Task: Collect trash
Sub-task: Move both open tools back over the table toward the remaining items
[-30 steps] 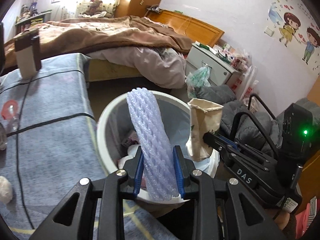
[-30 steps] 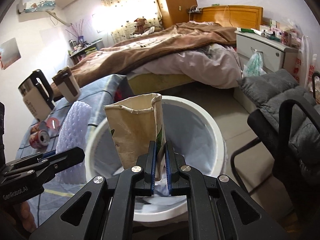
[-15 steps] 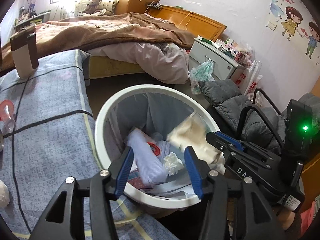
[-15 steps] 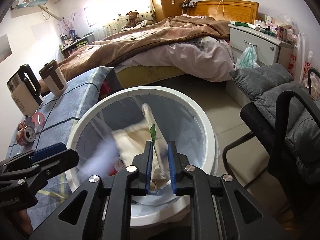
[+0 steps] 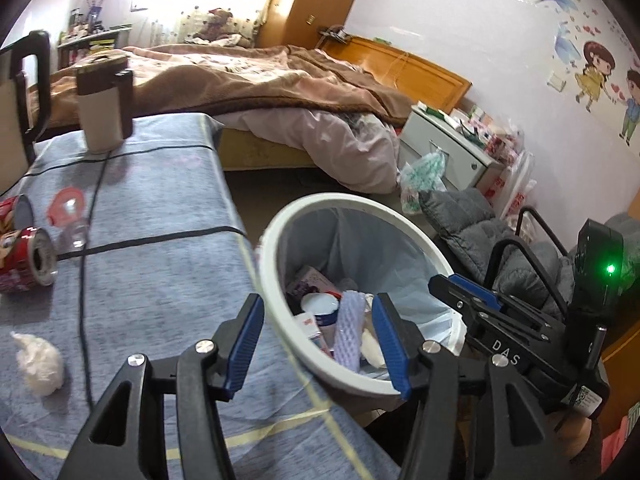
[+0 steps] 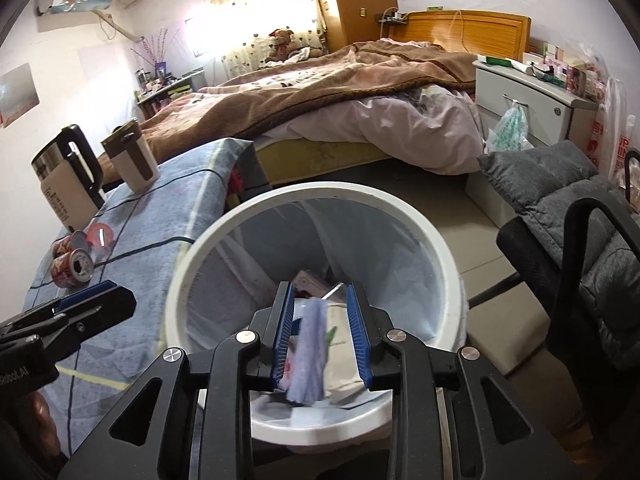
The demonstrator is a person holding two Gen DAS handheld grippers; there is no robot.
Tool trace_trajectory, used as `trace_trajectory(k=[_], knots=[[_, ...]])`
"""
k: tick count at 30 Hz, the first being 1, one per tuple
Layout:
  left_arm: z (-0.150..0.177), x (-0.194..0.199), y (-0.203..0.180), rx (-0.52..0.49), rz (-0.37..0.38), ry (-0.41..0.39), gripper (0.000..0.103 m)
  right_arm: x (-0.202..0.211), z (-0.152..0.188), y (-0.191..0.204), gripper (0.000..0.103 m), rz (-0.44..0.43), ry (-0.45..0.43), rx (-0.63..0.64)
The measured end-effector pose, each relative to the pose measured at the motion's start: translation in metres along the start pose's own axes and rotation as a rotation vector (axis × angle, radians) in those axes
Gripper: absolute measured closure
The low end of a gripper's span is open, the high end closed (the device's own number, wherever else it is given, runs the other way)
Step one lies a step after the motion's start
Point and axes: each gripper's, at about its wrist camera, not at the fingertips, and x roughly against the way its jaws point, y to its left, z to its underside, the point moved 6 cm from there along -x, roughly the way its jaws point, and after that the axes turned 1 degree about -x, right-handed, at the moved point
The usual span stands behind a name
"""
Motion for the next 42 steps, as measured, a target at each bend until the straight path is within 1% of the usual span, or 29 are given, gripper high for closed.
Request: trace_trajectory(k=[4, 7, 11, 13, 16, 18, 19, 20, 23, 25, 30, 34, 37, 42], knots=[[-0.001, 0.016, 0.017, 0.016, -0.04, -0.034, 0.043, 0.003, 0.0, 0.015, 0.075, -0.025, -0.007, 0.016], [-0.001, 0.03, 0.034, 0.049, -0.046, -0.059, 0.042, 0.004, 0.001, 0.029, 0.074, -0.052, -0.01, 0.033], [0.002, 0.05, 0.06, 0.086, -0.095, -0.093, 0.042, 0.004, 0.003, 0.048, 0.074, -0.09, -0.01, 0.054], [0.005, 0.059, 0.072, 0.105, -0.105, -0.109, 0.041, 0.003, 0.005, 0.06, 0.074, -0.108, -0.006, 0.071], [0.011, 0.075, 0.093, 0.125, -0.162, -0.132, 0.04, 0.002, 0.009, 0.077, 0.073, -0.135, 0.001, 0.097], [0.014, 0.083, 0.104, 0.141, -0.178, -0.14, 0.039, 0.001, 0.011, 0.086, 0.068, -0.153, 0.003, 0.111], [0.015, 0.087, 0.109, 0.149, -0.177, -0.144, 0.039, 0.0, 0.012, 0.092, 0.061, -0.166, 0.003, 0.119], [0.017, 0.092, 0.115, 0.155, -0.19, -0.15, 0.039, 0.0, 0.013, 0.097, 0.059, -0.176, 0.005, 0.125], [0.022, 0.103, 0.131, 0.162, -0.237, -0.163, 0.038, -0.001, 0.017, 0.113, 0.059, -0.208, 0.017, 0.143], [0.026, 0.109, 0.142, 0.185, -0.244, -0.168, 0.038, -0.003, 0.02, 0.125, 0.059, -0.227, 0.026, 0.16], [0.037, 0.124, 0.173, 0.246, -0.29, -0.18, 0.038, -0.008, 0.032, 0.161, 0.059, -0.29, 0.058, 0.217], [0.042, 0.135, 0.192, 0.28, -0.309, -0.194, 0.038, -0.012, 0.04, 0.191, 0.059, -0.347, 0.08, 0.258], [0.046, 0.143, 0.206, 0.298, -0.326, -0.198, 0.037, -0.015, 0.046, 0.215, 0.059, -0.408, 0.1, 0.275], [0.049, 0.148, 0.224, 0.313, -0.334, -0.193, 0.036, -0.019, 0.054, 0.248, 0.058, -0.463, 0.122, 0.322]])
